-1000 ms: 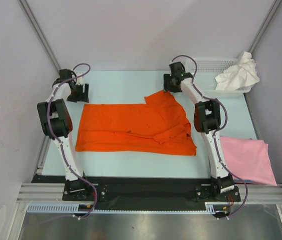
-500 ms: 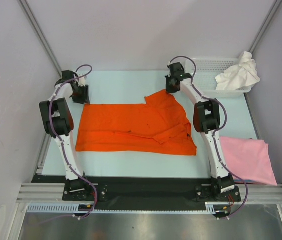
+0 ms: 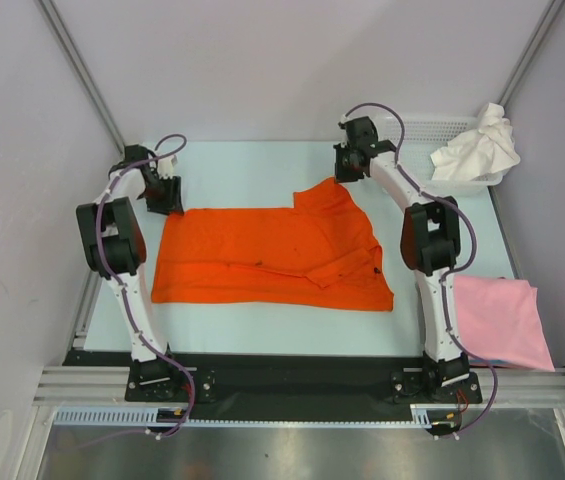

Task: Fold and stack the t-shirts
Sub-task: Fold the tshirt

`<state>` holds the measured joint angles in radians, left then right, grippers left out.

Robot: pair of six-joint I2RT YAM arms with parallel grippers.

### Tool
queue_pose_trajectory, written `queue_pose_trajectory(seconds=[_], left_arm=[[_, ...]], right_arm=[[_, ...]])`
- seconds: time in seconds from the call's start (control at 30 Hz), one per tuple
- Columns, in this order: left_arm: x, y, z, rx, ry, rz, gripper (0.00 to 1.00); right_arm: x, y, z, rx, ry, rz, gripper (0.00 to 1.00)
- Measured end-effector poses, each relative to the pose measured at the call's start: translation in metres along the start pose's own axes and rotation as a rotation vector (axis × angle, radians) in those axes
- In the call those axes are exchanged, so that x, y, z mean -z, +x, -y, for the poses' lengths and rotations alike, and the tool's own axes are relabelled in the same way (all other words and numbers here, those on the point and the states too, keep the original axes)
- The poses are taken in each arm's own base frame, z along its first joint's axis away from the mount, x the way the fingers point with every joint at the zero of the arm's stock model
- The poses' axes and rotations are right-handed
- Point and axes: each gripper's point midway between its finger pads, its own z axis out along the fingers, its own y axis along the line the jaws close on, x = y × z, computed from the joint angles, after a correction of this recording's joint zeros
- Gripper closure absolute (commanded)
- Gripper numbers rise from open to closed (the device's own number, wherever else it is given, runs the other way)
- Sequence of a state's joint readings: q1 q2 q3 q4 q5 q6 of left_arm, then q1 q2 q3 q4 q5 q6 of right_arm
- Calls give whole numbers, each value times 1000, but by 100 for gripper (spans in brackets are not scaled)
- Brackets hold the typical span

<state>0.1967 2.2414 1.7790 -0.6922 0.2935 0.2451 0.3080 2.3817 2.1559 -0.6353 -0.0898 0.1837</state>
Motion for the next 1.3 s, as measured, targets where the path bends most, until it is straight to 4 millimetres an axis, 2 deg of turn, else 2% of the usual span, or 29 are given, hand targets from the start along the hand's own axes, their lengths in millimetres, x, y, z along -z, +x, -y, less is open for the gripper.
queue_pose_trajectory(seconds=[0.03, 0.1, 0.17, 0.3, 0.43, 0.53, 0.7, 0.77, 0.9, 1.0, 1.07, 1.2, 1.3], left_arm=[[0, 1, 0, 2, 2, -3, 52], [1, 4, 1, 8, 6, -8, 69], [2, 9, 2, 14, 13, -20, 100], [3, 13, 7, 8, 39, -16, 100], [9, 18, 14, 2, 62, 0, 100], [24, 27, 23, -31, 73, 18, 100], [75, 41, 38, -164, 47, 99, 100], [90, 47, 41, -215, 31, 128, 100], [95, 71, 40, -271, 15, 109, 100], [88, 95, 32, -283, 2, 53, 99], [86, 108, 27, -288, -9, 18, 100], [85, 115, 21, -313, -29, -3, 100], [85, 115, 19, -323, -38, -6, 100]], right_arm=[[7, -3, -3, 2, -6, 12, 100], [21, -7, -8, 8, -18, 34, 100], [34, -7, -13, 14, -25, 47, 100], [52, -3, -17, 20, -33, 60, 100], [65, 15, -18, 19, -35, 36, 100], [79, 38, -17, 22, -31, 12, 100], [121, 91, -9, 13, 0, -32, 100], [139, 113, -4, 3, 16, -50, 100], [166, 147, 3, -27, 32, -57, 100], [173, 169, 8, -58, 41, -69, 100], [170, 183, 12, -76, 48, -90, 100], [164, 203, 17, -99, 67, -136, 100], [163, 207, 18, -104, 71, -145, 100]])
